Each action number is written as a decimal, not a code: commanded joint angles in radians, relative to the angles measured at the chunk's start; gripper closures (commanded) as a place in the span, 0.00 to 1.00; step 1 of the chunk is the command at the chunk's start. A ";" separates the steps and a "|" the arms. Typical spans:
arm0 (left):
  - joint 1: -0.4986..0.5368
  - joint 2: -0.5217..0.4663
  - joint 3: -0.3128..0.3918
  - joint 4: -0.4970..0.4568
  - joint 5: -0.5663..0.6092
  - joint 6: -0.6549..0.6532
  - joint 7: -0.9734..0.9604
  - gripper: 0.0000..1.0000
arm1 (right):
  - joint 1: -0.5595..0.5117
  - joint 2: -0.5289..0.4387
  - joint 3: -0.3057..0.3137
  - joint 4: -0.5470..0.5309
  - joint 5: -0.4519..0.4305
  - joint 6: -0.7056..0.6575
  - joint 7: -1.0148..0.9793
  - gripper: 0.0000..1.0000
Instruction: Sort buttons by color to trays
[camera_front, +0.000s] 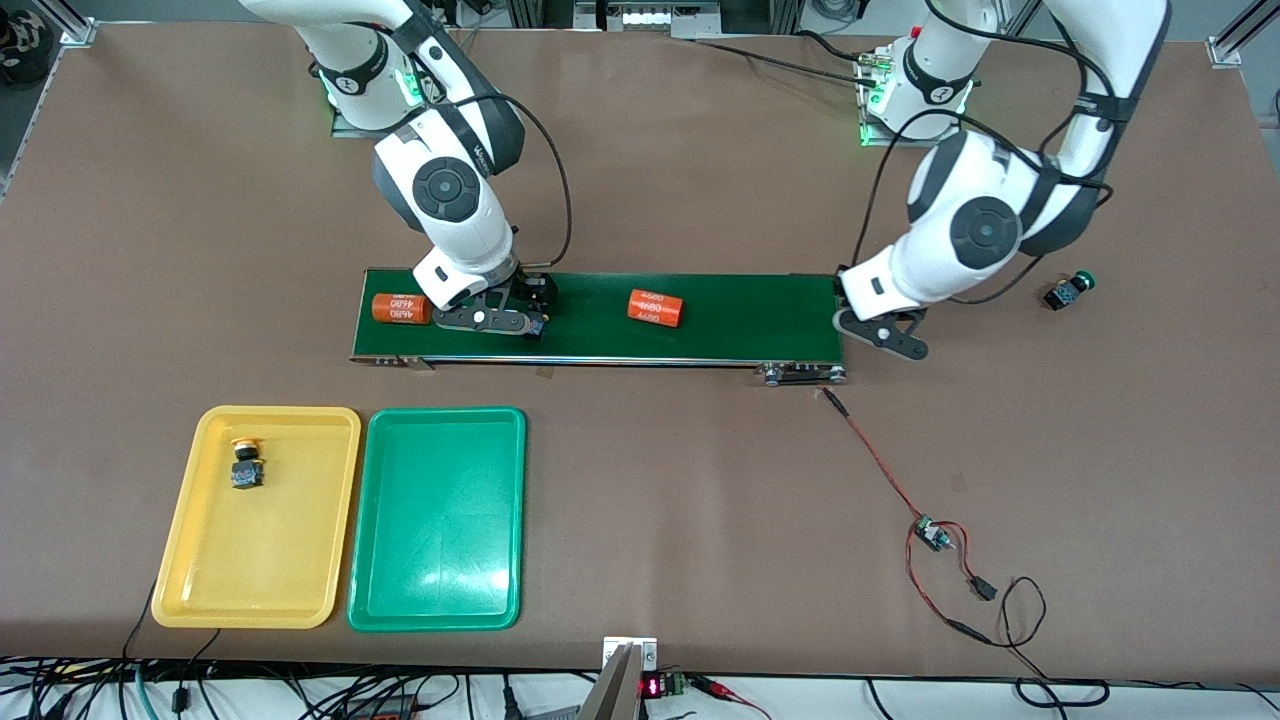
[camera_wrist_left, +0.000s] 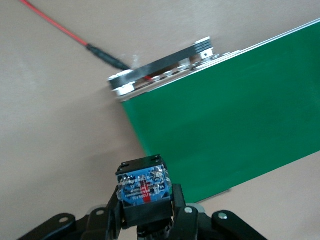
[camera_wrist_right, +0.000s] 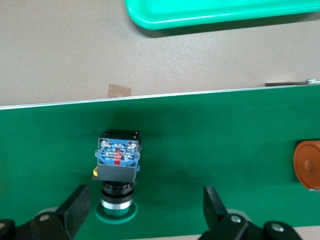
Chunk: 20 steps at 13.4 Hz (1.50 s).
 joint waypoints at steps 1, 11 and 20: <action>-0.069 0.009 0.007 -0.007 -0.004 0.051 -0.100 1.00 | 0.003 0.022 0.002 0.018 -0.022 0.007 0.024 0.00; -0.111 0.122 0.007 -0.004 0.001 0.177 -0.110 0.97 | -0.002 0.048 -0.004 0.018 -0.072 0.009 0.010 0.11; -0.109 0.152 0.012 0.046 0.012 0.183 -0.099 0.01 | -0.014 0.064 -0.024 0.021 -0.094 0.009 -0.020 0.52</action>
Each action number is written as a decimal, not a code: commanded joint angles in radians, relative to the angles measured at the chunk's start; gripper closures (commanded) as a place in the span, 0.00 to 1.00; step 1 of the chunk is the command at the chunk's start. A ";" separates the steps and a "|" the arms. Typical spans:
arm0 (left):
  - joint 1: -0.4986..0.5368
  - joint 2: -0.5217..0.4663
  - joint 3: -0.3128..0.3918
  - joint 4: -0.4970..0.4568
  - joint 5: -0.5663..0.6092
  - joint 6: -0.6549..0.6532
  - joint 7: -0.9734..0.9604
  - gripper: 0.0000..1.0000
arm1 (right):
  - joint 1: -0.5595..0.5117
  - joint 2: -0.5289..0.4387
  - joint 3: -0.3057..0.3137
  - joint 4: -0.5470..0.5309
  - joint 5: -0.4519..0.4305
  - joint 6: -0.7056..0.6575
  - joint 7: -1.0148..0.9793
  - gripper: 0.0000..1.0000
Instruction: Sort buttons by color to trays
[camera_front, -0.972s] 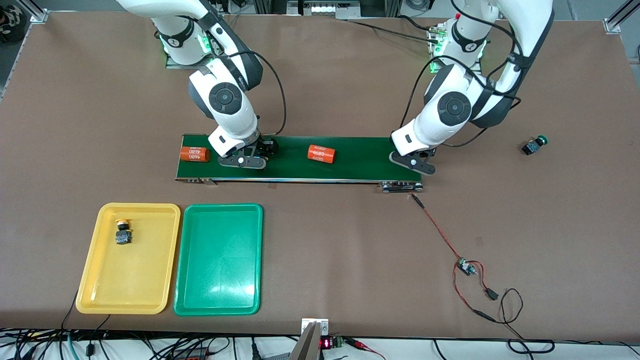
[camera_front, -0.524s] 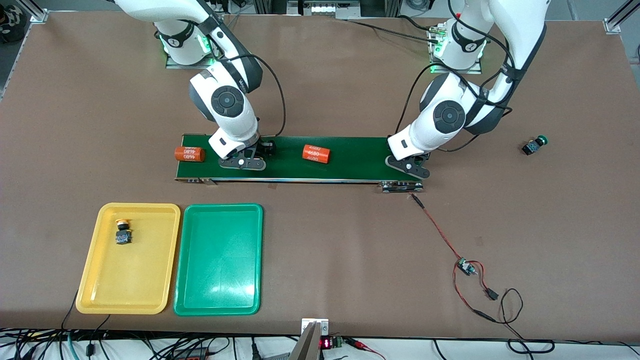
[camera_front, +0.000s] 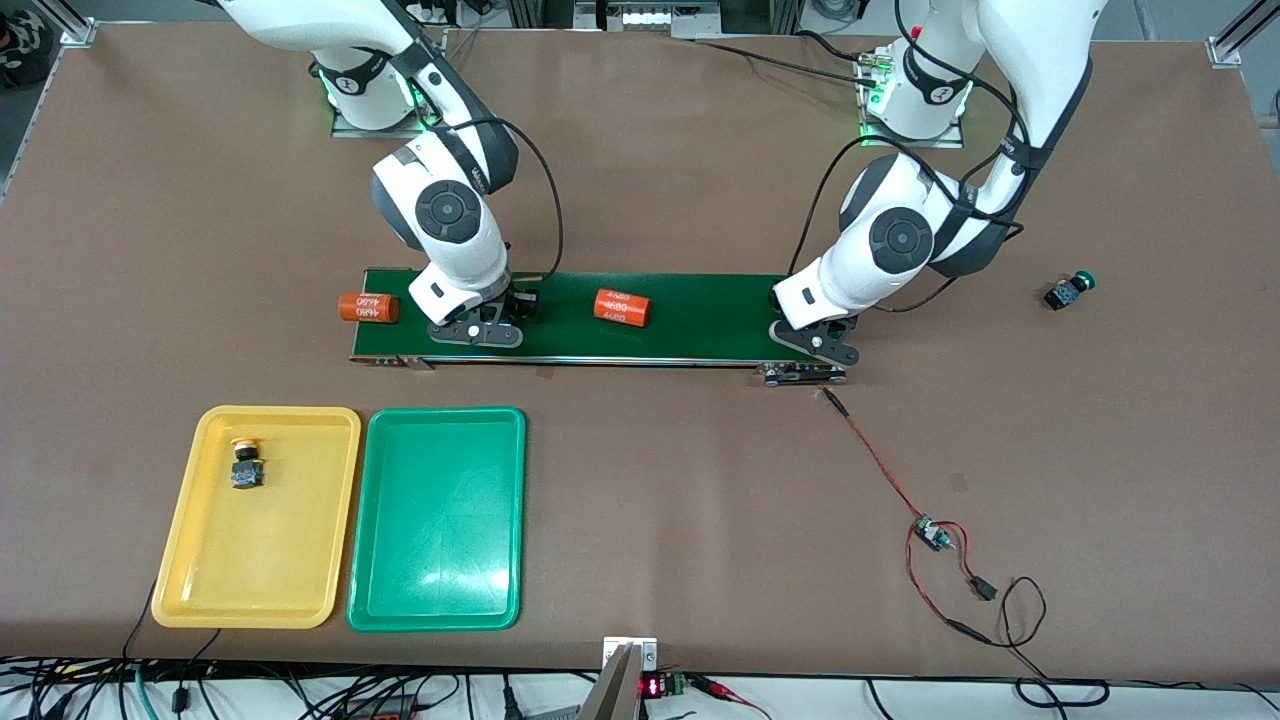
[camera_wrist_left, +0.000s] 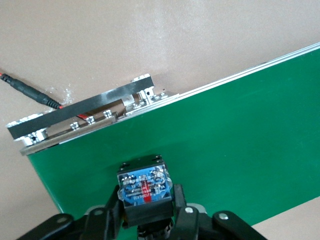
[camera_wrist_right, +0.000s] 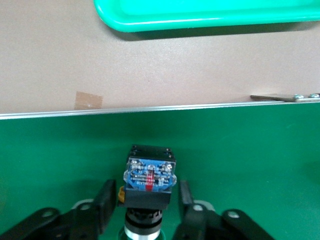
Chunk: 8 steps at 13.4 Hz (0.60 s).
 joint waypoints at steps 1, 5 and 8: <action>-0.008 0.003 0.008 0.019 0.011 -0.012 0.032 0.00 | -0.007 0.016 -0.002 0.025 -0.014 0.004 -0.016 0.61; 0.016 -0.088 0.009 0.018 0.011 -0.082 0.071 0.00 | -0.021 0.003 -0.028 0.089 -0.002 -0.045 -0.040 0.77; 0.166 -0.164 0.009 0.024 0.011 -0.248 0.117 0.00 | -0.025 0.000 -0.034 0.206 0.001 -0.186 -0.077 0.77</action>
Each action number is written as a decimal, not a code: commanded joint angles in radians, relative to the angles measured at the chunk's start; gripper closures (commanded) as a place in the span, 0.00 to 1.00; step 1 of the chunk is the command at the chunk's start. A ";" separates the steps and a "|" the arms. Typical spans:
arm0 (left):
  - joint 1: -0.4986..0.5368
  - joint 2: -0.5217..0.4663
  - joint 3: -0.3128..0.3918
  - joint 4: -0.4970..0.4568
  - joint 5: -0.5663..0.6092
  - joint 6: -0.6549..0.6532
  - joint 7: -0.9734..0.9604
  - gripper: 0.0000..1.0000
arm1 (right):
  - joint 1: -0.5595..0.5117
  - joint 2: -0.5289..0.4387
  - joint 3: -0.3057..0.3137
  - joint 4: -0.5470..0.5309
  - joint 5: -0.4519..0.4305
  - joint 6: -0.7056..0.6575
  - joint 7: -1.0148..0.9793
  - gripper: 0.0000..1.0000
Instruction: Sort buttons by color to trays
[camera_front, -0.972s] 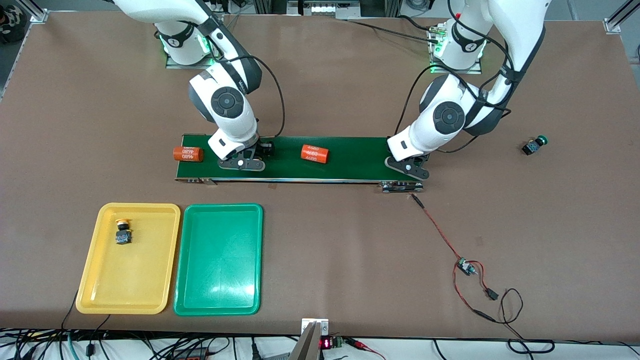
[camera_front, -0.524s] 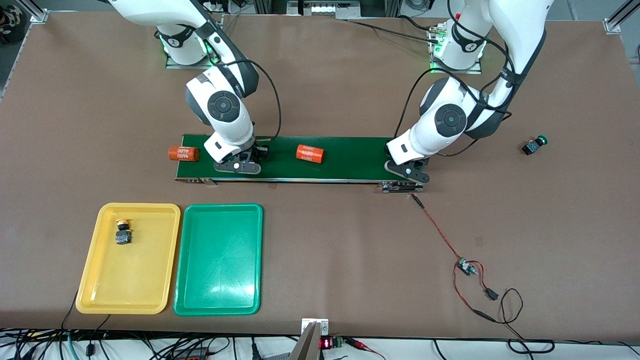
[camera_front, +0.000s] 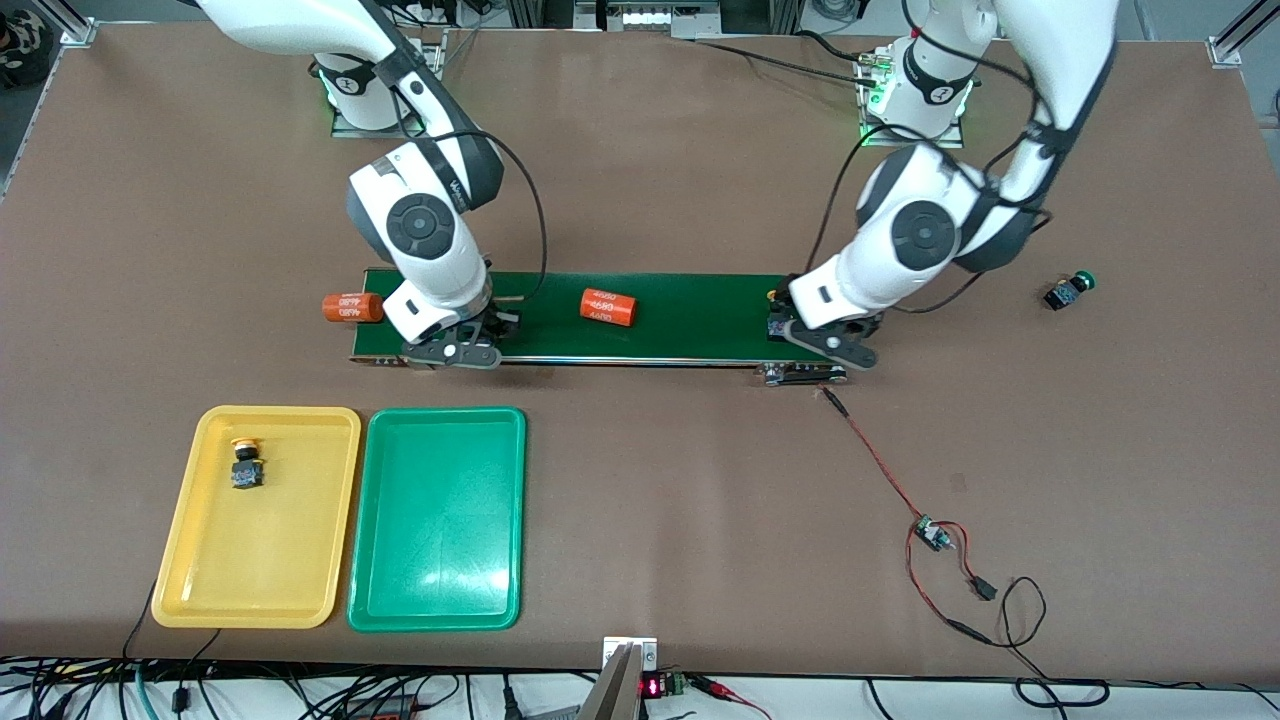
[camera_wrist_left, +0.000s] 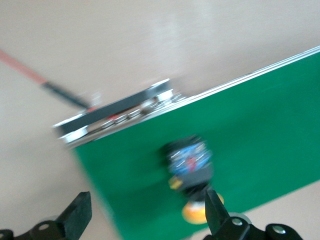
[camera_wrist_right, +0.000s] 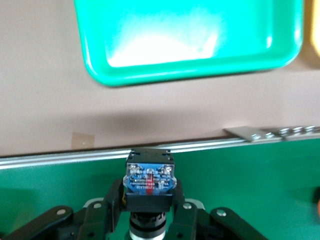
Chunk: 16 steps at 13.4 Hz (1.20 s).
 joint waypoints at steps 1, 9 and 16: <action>0.167 -0.072 -0.001 0.013 0.010 -0.136 0.111 0.00 | -0.013 -0.003 -0.009 0.143 0.004 -0.147 -0.084 0.77; 0.479 -0.049 0.003 -0.042 0.074 -0.151 0.502 0.00 | -0.118 0.156 -0.072 0.462 -0.002 -0.157 -0.378 0.78; 0.648 -0.008 0.003 -0.111 0.206 -0.142 0.912 0.00 | -0.142 0.377 -0.069 0.513 0.003 0.190 -0.620 0.77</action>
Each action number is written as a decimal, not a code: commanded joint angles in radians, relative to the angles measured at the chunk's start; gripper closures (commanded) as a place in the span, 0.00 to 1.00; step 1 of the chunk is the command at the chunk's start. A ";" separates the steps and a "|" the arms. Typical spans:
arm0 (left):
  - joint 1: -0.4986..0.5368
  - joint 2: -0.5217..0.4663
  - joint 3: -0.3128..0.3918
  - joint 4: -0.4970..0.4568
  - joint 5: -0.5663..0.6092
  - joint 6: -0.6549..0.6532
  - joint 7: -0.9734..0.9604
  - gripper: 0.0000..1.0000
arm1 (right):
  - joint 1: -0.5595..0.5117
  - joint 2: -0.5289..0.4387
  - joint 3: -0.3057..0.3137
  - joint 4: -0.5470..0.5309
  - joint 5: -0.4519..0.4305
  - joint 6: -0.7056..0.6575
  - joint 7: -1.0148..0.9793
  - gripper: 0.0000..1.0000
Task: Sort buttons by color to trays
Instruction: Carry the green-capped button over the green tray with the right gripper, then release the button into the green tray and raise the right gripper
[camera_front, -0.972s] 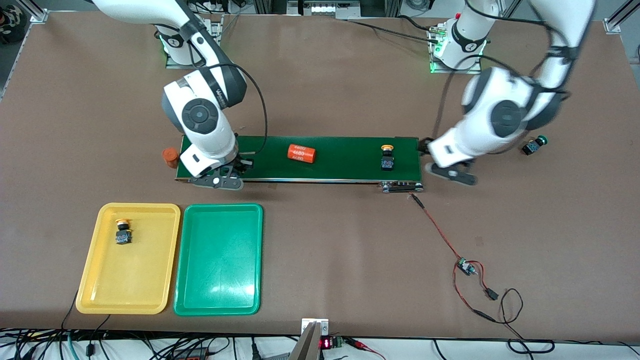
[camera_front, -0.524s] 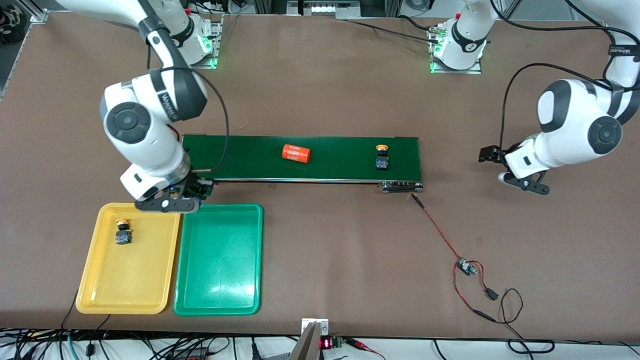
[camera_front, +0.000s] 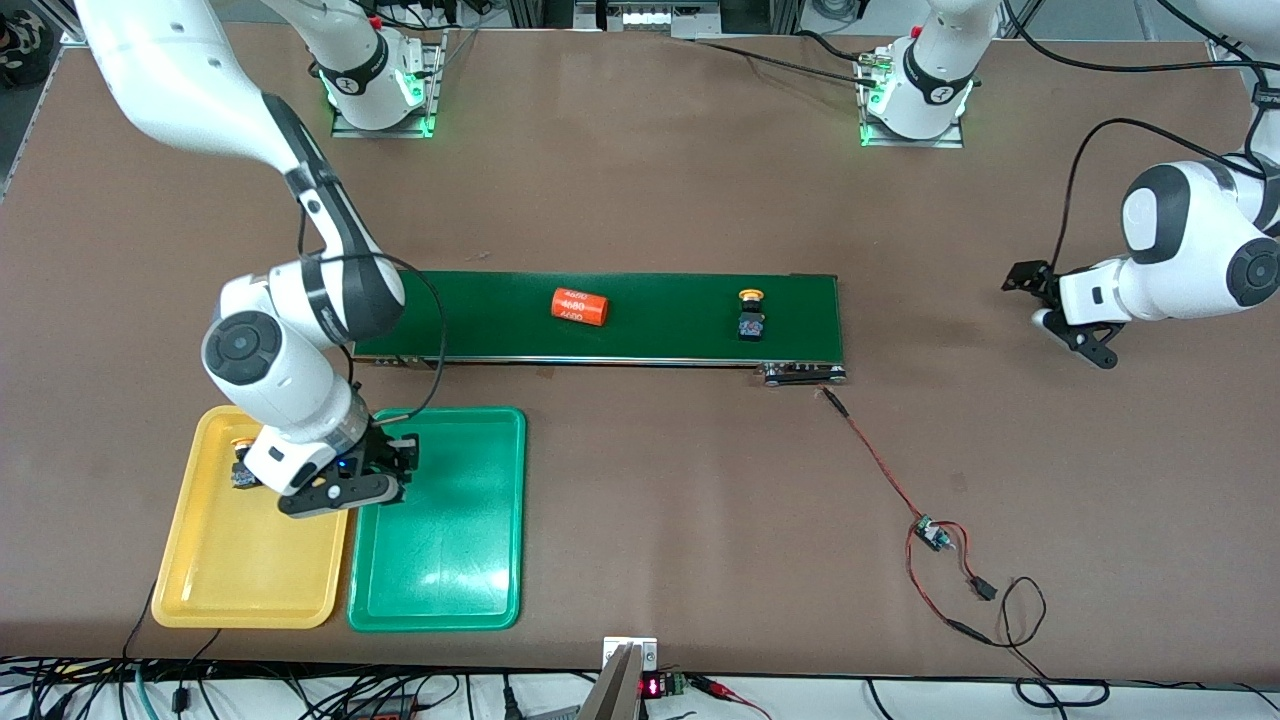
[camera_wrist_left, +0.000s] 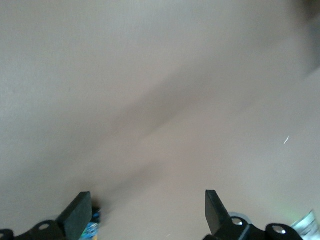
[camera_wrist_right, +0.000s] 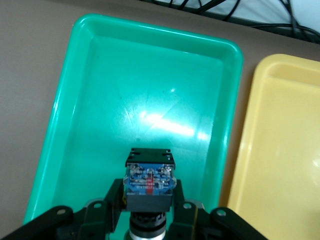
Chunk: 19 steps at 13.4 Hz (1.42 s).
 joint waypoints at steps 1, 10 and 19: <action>0.043 0.004 -0.016 -0.006 0.082 0.003 0.154 0.00 | 0.002 0.076 0.011 0.029 -0.001 0.095 -0.036 0.77; 0.224 0.125 -0.015 -0.035 0.151 0.152 0.443 0.00 | 0.003 0.137 0.013 0.026 0.007 0.195 -0.116 0.04; 0.265 0.095 -0.006 -0.164 0.151 0.354 0.535 0.00 | 0.025 -0.094 0.011 -0.015 0.166 -0.201 0.079 0.04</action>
